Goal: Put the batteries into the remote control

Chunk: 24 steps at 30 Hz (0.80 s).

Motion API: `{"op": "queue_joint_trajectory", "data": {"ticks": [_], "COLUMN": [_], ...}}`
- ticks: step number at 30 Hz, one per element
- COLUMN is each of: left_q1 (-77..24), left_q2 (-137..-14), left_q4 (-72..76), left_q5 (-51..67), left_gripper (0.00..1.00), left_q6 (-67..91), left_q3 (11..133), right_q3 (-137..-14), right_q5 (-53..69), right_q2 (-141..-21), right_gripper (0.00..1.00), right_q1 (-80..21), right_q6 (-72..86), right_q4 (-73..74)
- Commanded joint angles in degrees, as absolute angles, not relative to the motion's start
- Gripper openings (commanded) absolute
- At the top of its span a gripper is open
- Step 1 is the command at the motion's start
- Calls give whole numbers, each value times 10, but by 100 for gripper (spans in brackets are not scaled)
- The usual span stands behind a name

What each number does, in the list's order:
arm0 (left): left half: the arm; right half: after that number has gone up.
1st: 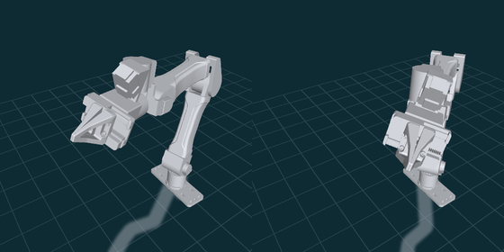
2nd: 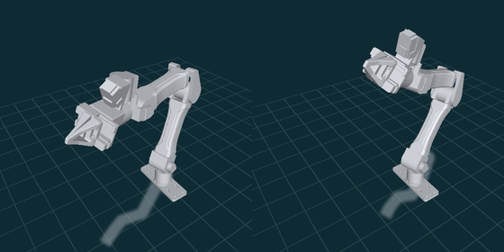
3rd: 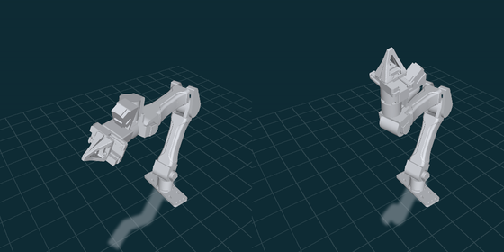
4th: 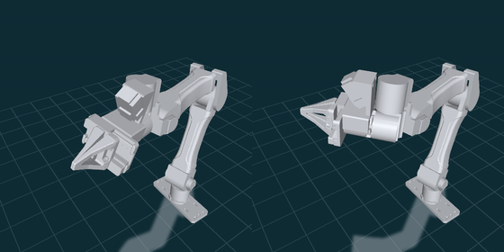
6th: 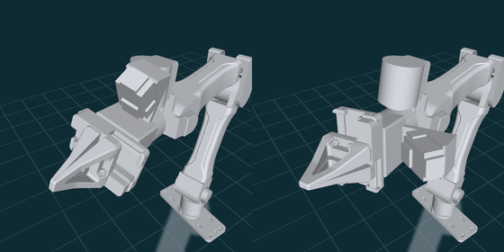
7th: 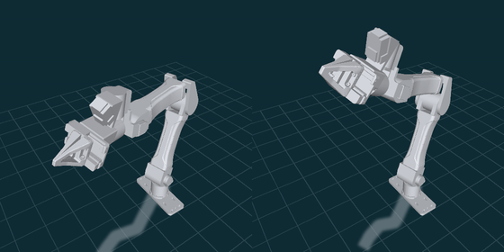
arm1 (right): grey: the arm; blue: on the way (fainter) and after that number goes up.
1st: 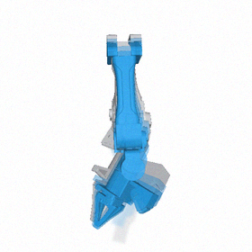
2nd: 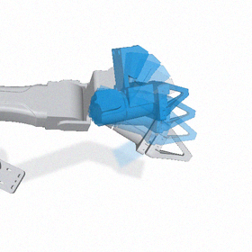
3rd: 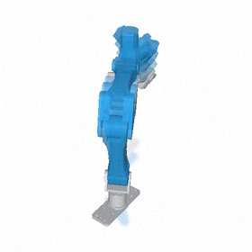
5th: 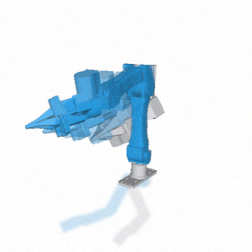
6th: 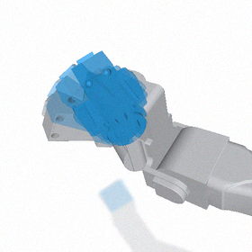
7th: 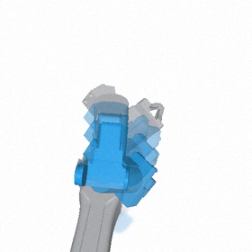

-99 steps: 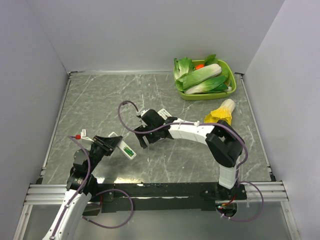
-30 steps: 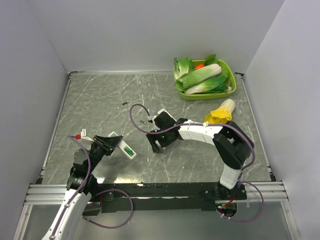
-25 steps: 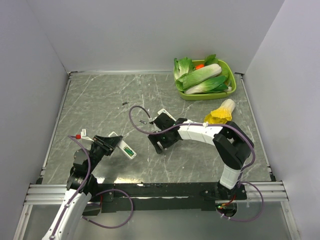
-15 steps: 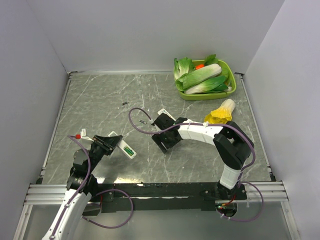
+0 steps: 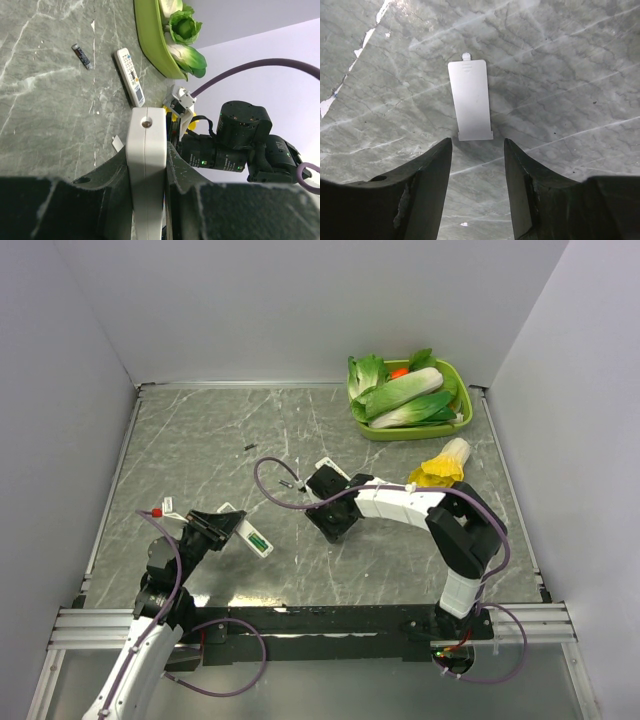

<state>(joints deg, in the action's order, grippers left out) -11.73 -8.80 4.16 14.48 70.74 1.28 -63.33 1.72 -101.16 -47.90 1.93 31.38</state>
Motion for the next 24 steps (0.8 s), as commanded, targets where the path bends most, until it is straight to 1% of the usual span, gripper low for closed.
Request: {"op": "queue_joint_trajectory", "data": {"ticks": [1,10,18,24], "left_q1": [-118,-117,-118,-118], "left_q2": [-96,-97,-104,-137], "left_q4": [91,92,112,163], "left_q5": [157,157,161,170], "left_gripper": [2,2,2,2], "left_q6": [717,719,723,728], "left_q3": [-30,-34,-44,-59], "right_q3": [-664,-670,-664,-660], "right_q5": [5,1,-16,-9], "right_q2": [-1027,-1055,-1056,-1053], "right_gripper": [53,54,53,45], "right_q1": [-492,-497,-499,-498], "right_q6": [8,11,14,18], "right_q4": [322,329,337,342]}}
